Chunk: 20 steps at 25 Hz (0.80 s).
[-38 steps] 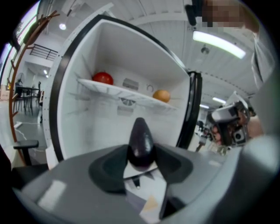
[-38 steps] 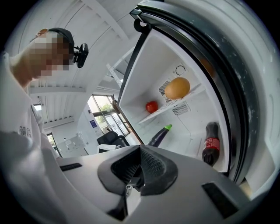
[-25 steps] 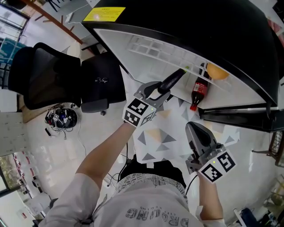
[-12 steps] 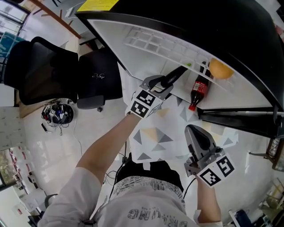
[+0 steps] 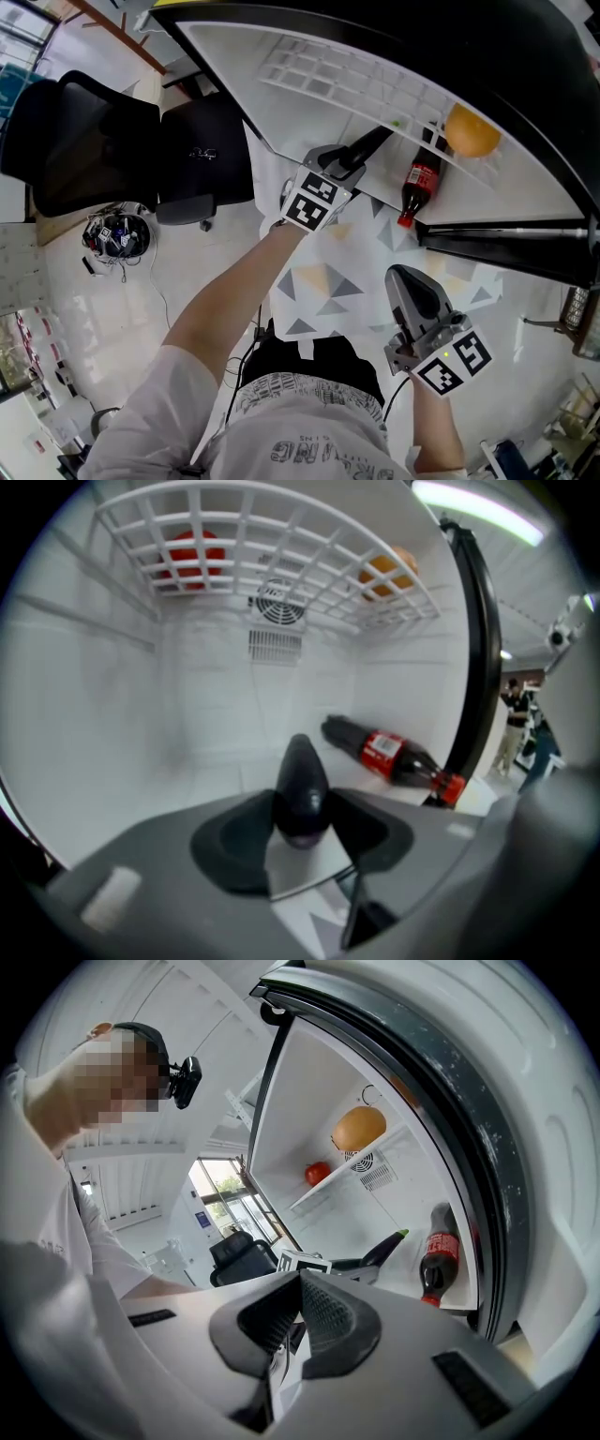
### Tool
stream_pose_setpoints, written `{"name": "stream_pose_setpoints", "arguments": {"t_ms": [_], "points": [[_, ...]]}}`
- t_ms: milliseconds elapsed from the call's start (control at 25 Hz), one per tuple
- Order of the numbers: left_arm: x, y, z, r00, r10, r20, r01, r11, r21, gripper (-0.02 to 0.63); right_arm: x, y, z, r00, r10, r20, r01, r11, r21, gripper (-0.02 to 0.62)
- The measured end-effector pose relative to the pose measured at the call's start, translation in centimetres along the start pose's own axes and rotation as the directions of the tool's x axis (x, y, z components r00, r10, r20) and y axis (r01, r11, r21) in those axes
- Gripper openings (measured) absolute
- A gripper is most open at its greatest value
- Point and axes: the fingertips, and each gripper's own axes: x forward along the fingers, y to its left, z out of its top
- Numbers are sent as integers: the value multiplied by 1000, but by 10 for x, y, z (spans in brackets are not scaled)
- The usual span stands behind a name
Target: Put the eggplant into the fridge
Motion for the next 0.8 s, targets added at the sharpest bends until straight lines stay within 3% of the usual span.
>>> {"name": "stream_pose_setpoints", "arguments": {"t_ms": [600,800], "points": [[14,-2,-10,998,17,-57,-15,1000,27,200,1,1,-7,1000,4,-4,-4,1000,14,2],[15,-8,-10,998,-7,-62,8,1000,24,255,2,2,-9,1000,4,-5,-4,1000,15,2]]}}
